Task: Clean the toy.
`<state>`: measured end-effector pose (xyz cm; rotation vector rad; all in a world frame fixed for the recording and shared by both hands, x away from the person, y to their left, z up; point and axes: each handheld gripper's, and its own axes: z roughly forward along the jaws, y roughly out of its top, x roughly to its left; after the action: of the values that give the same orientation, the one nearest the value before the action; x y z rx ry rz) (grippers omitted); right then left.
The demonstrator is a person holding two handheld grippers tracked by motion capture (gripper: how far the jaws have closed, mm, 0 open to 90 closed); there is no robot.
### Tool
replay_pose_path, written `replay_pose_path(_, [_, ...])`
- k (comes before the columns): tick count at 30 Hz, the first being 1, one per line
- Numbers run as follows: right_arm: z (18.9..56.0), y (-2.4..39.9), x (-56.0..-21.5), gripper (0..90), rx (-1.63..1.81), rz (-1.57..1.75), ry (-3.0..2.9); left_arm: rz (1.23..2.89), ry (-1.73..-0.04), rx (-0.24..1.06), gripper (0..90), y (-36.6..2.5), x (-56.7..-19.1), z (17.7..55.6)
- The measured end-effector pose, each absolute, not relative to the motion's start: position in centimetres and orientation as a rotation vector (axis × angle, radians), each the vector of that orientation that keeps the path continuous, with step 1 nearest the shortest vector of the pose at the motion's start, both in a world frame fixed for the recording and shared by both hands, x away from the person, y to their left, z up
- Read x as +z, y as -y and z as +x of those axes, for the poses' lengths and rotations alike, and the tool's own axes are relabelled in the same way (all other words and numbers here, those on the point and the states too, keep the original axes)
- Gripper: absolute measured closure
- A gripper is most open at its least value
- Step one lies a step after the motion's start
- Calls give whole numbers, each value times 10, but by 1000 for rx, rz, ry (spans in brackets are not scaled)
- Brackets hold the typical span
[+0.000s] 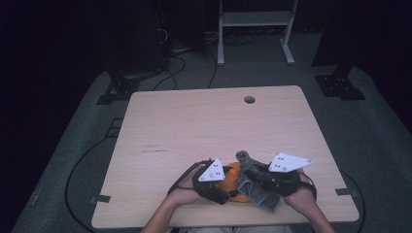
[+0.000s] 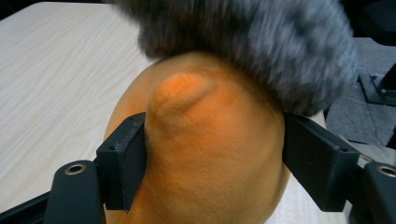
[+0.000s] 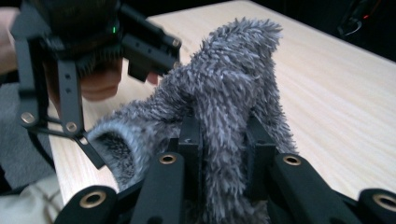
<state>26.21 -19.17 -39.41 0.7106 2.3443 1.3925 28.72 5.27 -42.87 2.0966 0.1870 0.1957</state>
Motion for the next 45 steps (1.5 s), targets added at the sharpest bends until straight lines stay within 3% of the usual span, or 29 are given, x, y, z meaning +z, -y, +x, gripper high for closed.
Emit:
replay_pose_path(7, [262,199,-400,728,1409,693,-2390,2038,-251,128,137,-60,-431,300])
replay_pose_path(15, [272,219,-412,727,1373,792,-2374,2026,-255,116,258,-57,-433,297])
replay_pose_path(19, [268,228,-402,731,1391,840,-2331,2027,-279,133,279,-54,-431,296])
replay_pose_path(23, [256,208,-388,729,1421,710,-2346,2022,-304,153,277,-46,-429,294])
replay_pose_path(31, [259,215,-404,728,1388,732,-2361,2033,-291,96,100,-56,-432,304])
replay_pose_path(36, [261,216,-405,727,1402,739,-2368,2044,-281,57,91,-53,-441,306])
replay_pose_path(37, [261,217,-405,726,1402,742,-2369,2036,-279,61,101,-52,-443,305])
replay_pose_path(41, [261,219,-403,729,1397,781,-2343,2019,-301,116,280,-50,-437,301])
replay_pose_path(45, [258,220,-390,733,1419,793,-2270,1969,-319,146,331,-52,-418,297])
